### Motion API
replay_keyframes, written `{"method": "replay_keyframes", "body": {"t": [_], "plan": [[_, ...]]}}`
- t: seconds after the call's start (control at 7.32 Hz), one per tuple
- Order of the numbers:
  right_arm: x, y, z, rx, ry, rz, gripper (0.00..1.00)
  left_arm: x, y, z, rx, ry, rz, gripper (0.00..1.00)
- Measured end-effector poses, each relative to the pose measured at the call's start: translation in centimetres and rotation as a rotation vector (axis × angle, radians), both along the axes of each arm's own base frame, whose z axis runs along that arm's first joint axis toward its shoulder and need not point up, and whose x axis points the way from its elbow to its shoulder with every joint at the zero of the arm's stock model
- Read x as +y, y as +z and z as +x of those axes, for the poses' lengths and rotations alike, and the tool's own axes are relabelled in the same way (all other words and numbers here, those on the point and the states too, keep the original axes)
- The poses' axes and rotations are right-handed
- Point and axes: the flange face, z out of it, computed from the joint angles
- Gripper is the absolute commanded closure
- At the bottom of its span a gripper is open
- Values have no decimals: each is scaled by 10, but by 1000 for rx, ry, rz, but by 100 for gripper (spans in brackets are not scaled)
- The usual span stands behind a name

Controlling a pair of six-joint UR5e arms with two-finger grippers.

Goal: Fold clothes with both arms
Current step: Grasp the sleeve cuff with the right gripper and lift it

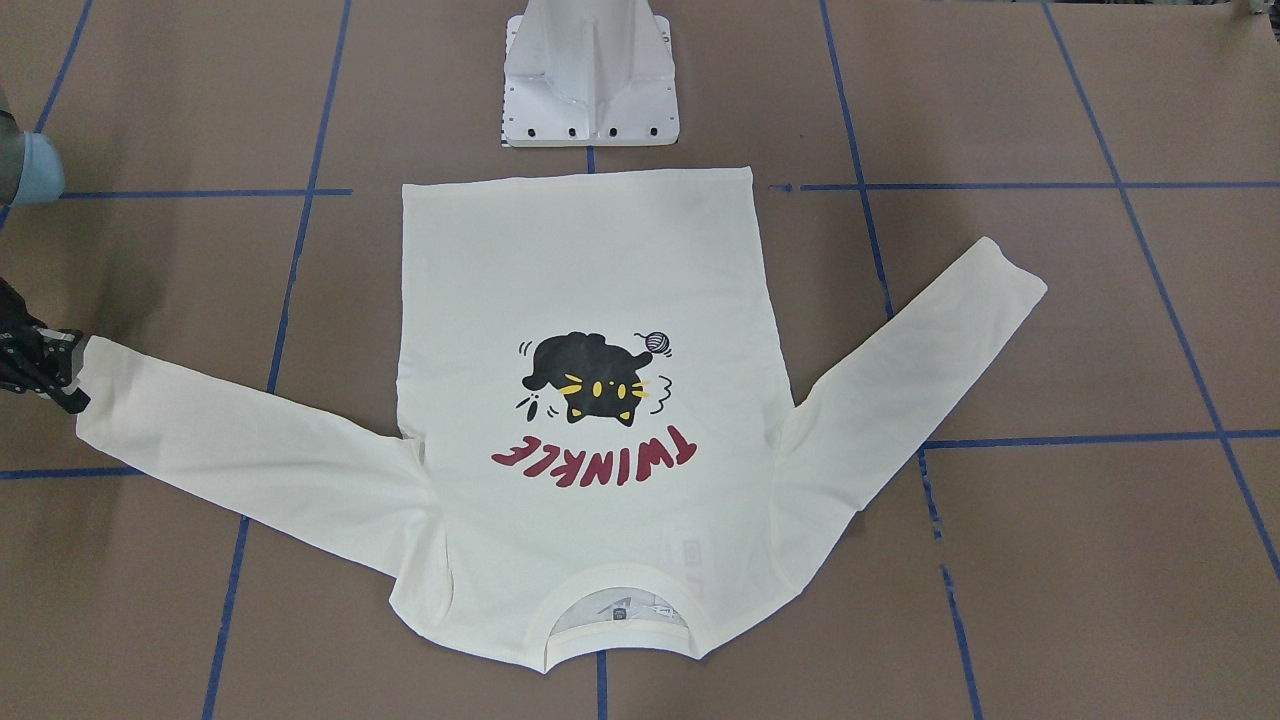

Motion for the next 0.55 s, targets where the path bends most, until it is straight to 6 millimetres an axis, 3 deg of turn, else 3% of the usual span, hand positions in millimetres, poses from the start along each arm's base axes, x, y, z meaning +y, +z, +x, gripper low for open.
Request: {"method": "replay_keyframes", "body": {"t": [0.27, 0.55], "plan": [[-26, -100, -16, 18, 14, -51, 100, 0, 0, 0, 0, 0, -1, 1], [-69, -217, -58, 36, 36, -100, 100, 2, 2, 0, -1, -1, -5, 1]]}}
